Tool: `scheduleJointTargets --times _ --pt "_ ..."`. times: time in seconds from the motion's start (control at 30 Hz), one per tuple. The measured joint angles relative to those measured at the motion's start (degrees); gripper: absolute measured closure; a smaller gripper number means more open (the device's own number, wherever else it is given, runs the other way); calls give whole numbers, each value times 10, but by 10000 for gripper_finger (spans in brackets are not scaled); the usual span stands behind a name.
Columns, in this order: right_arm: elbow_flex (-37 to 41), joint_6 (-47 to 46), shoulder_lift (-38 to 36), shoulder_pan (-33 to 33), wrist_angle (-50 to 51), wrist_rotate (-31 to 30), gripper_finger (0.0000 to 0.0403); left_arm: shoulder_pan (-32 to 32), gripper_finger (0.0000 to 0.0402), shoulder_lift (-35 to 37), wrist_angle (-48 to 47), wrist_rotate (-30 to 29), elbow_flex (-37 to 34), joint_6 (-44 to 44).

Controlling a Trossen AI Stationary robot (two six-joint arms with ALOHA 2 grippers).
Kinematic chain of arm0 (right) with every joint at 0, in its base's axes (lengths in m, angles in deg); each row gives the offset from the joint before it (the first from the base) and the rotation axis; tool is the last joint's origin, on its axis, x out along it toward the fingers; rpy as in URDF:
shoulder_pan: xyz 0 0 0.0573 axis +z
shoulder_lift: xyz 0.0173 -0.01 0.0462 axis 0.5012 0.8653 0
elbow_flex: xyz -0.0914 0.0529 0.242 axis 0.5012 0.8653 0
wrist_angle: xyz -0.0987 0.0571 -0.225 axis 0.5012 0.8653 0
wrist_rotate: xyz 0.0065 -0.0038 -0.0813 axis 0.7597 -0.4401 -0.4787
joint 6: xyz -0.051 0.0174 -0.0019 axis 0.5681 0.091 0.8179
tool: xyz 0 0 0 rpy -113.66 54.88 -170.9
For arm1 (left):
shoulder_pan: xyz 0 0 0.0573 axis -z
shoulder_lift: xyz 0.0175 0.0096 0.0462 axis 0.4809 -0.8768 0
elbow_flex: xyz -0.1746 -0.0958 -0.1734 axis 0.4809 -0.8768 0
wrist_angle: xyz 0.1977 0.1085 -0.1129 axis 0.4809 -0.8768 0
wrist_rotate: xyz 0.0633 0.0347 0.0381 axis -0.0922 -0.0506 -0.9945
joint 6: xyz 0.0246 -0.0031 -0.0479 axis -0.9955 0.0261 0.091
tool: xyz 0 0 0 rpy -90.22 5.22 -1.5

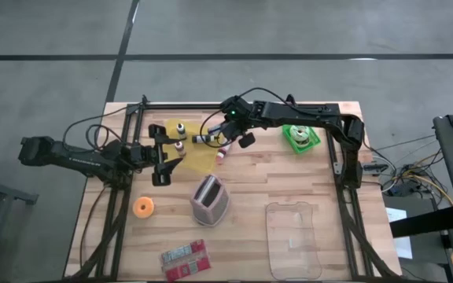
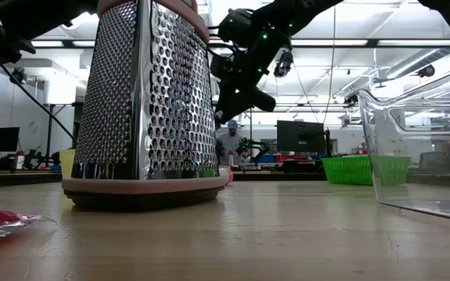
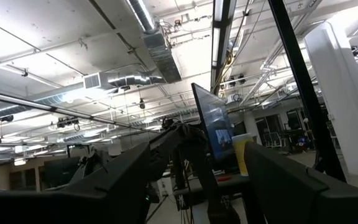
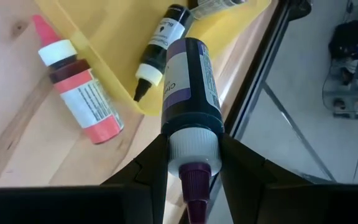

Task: Pick & Place Food Item
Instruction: Put the violet food coloring into the yellow bin

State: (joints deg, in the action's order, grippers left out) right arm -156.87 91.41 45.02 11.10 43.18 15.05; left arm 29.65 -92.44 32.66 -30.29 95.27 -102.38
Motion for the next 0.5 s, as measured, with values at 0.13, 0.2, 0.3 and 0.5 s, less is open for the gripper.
scheduleJointTargets --times 0.13,0.2,0.3,0.5 --pt "0 13 0 1 6 -5 295 0 140 0 -3 0 0 0" --pt "0 28 0 3 14 -15 295 0 140 0 -2 0 0 0" --pt "0 51 0 8 17 -19 295 0 140 0 -3 0 0 1" --pt "1 112 6 18 21 -33 296 0 140 0 -8 2 0 -2"
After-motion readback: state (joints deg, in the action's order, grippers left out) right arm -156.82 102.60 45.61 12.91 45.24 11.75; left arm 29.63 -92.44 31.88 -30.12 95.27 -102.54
